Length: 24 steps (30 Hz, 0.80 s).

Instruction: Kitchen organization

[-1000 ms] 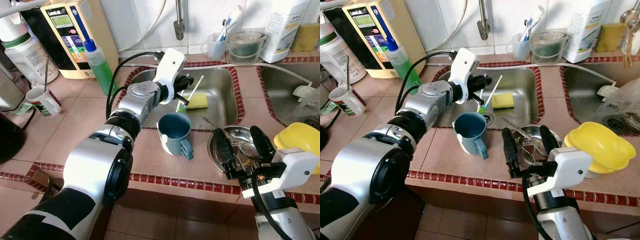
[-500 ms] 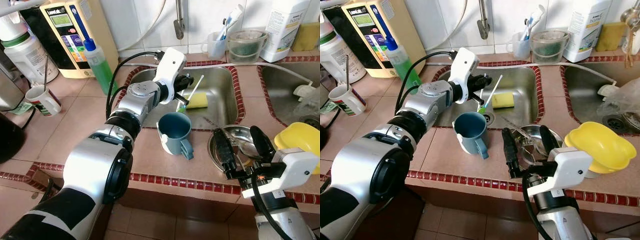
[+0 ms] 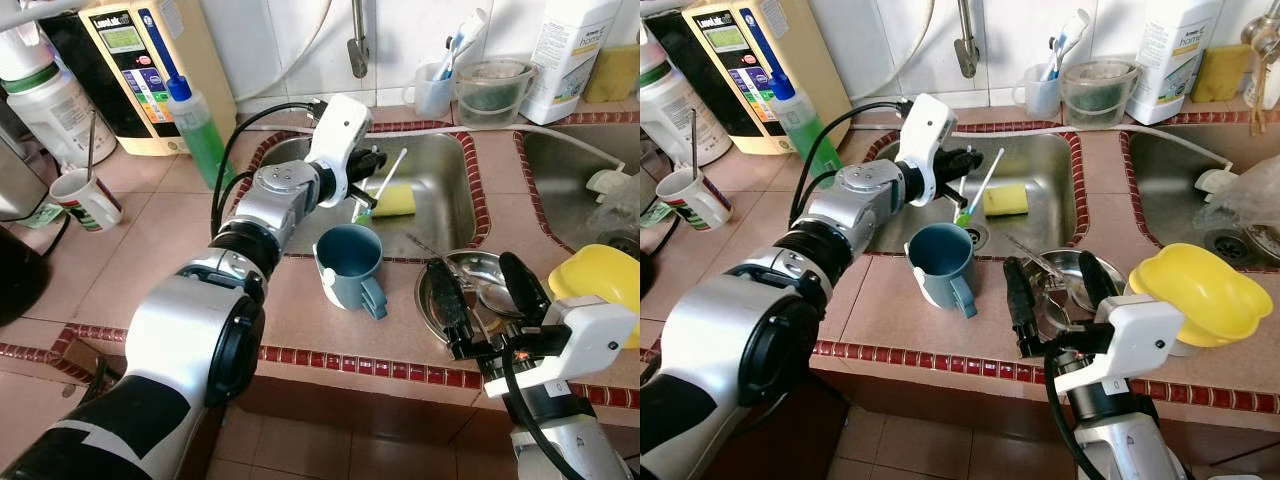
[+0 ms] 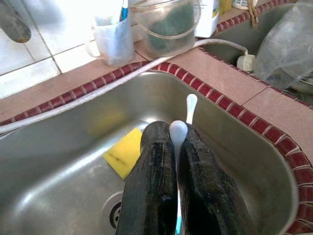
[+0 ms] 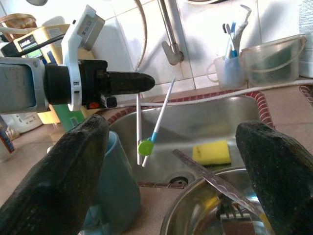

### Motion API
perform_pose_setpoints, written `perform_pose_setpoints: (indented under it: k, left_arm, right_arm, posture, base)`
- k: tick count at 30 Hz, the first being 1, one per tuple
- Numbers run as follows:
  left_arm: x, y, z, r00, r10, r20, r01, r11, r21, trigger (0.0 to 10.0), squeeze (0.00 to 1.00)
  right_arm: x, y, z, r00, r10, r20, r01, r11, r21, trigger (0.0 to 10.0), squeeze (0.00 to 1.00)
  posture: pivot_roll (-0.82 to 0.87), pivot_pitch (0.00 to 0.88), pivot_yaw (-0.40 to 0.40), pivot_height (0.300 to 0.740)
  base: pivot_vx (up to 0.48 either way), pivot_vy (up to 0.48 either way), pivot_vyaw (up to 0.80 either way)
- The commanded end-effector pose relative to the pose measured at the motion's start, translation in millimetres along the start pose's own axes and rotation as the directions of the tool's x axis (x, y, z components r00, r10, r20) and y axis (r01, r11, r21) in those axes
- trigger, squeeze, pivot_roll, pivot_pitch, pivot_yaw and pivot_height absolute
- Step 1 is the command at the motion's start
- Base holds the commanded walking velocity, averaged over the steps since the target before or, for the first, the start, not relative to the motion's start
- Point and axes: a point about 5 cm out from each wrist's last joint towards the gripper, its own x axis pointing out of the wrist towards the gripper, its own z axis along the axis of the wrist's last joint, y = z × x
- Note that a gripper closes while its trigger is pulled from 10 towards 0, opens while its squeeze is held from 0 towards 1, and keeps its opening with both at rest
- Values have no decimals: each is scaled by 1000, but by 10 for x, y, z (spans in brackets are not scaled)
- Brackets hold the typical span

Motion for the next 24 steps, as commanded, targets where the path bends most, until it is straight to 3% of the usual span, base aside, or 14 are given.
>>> perform_pose_setpoints:
  k: [1, 6, 7, 8, 24]
  left_arm:
    - [-27, 70, 73, 1000, 24, 2, -24, 1000, 5, 10000, 0]
    - [-31, 77, 69, 1000, 23, 6, -23, 1000, -10, 10000, 0]
    - [-33, 79, 71, 1000, 22, 9, -21, 1000, -18, 10000, 659]
    - [-34, 81, 72, 1000, 21, 10, -21, 1000, -22, 10000, 969]
    - [-52, 117, 116, 999, 30, 30, -29, 999, -45, 10000, 1000]
  right_arm:
    - [-6, 51, 41, 1000, 28, 12, -28, 1000, 11, 10000, 0]
    - [-2, 50, 45, 999, 32, 12, -32, 999, 10, 10000, 0]
    - [2, 51, 46, 999, 33, 12, -33, 999, 10, 10000, 0]
    - [4, 51, 47, 999, 34, 13, -34, 999, 10, 10000, 0]
    - [96, 84, 5, 996, 86, 11, -87, 996, 11, 10000, 0]
  posture:
    - [-250, 112, 186, 740]
    - [-250, 108, 184, 740]
    - [-250, 108, 184, 740]
    - [-249, 108, 184, 740]
    - [-224, 77, 164, 740]
  base:
    - [0, 0, 0]
    - [0, 0, 0]
    - [0, 0, 0]
    - [0, 0, 0]
    - [0, 0, 0]
